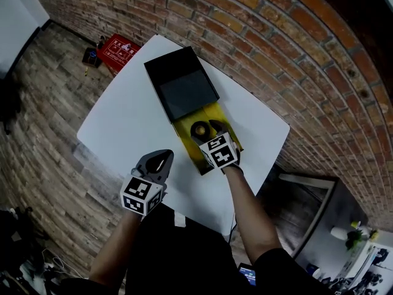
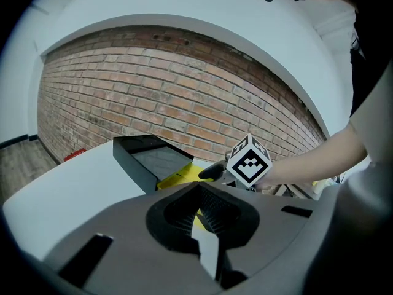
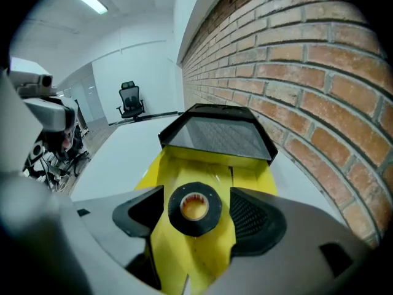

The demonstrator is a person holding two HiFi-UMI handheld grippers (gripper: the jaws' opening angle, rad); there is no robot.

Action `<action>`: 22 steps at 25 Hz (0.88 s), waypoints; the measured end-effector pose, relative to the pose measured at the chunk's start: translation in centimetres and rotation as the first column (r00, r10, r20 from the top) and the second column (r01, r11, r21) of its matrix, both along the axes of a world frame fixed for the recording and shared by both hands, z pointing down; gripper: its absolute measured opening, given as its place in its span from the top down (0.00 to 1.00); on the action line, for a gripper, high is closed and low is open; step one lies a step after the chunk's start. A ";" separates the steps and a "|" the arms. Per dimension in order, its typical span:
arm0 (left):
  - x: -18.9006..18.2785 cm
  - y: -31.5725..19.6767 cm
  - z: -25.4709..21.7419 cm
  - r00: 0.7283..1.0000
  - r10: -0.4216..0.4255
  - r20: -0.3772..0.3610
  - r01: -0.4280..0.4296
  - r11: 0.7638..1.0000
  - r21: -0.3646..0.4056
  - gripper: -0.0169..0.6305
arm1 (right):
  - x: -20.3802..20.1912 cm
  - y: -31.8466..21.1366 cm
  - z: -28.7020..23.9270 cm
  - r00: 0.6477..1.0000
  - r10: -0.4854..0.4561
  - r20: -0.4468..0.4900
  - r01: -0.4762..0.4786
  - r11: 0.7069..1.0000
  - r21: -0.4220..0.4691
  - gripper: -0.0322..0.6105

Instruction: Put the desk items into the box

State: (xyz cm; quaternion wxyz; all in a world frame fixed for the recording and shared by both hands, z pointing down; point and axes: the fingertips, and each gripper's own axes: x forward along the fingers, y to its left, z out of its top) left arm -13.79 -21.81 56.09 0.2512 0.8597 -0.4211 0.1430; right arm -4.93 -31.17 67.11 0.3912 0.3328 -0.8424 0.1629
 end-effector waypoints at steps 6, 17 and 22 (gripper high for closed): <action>0.9 0.7 -1.2 1.000 -0.001 0.007 0.001 1.000 0.019 0.95 | 0.8 1.7 -4.7 0.993 0.019 0.114 -0.025 0.998 0.049 0.46; 5.3 4.9 -4.0 1.000 -0.009 0.023 0.007 0.998 0.063 0.95 | 6.0 7.9 -9.8 0.959 0.063 0.275 -0.097 0.989 0.113 0.81; 7.0 7.6 -5.2 0.998 -0.041 0.040 0.037 0.995 0.091 0.95 | 8.4 10.8 -11.4 0.947 0.048 0.318 -0.099 0.985 0.144 0.85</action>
